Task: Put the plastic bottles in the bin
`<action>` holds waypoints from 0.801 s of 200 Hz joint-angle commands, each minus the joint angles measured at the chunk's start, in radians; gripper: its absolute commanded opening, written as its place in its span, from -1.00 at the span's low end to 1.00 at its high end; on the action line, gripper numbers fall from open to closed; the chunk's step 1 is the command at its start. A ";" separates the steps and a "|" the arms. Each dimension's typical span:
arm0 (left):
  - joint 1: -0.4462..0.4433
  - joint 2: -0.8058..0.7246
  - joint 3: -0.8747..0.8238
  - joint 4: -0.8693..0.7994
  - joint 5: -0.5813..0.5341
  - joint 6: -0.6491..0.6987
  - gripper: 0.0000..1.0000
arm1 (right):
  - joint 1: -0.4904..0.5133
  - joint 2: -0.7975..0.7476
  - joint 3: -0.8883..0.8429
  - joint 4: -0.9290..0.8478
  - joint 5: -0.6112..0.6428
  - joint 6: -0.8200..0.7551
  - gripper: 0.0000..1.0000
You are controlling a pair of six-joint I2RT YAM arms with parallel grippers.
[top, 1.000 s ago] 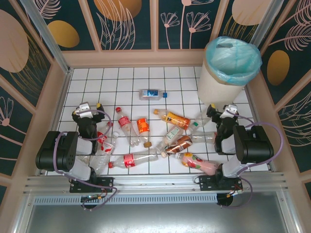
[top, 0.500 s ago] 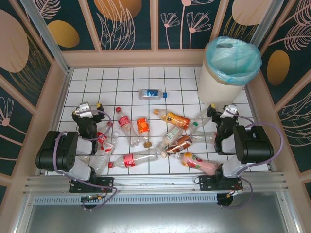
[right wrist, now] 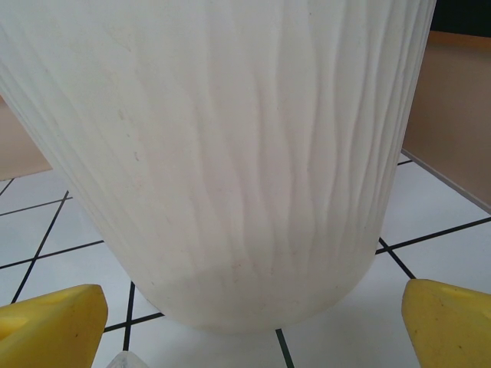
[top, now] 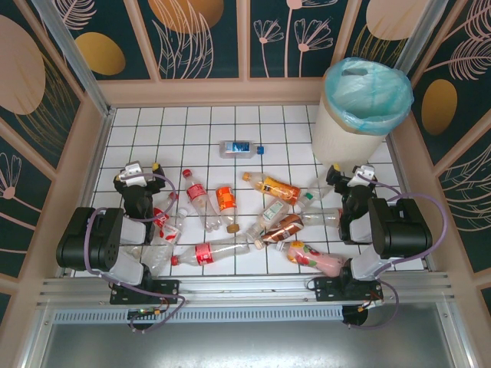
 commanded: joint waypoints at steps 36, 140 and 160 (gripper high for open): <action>0.008 -0.279 0.040 -0.216 0.015 0.002 0.89 | 0.052 -0.300 -0.033 -0.145 0.077 -0.041 0.85; -0.036 -0.645 0.465 -1.109 0.281 -0.178 0.61 | 0.236 -0.763 0.288 -1.250 -0.233 0.216 0.54; -0.040 -0.632 0.551 -1.321 0.321 -0.203 0.62 | 0.312 -0.765 0.355 -1.374 -0.284 0.249 0.51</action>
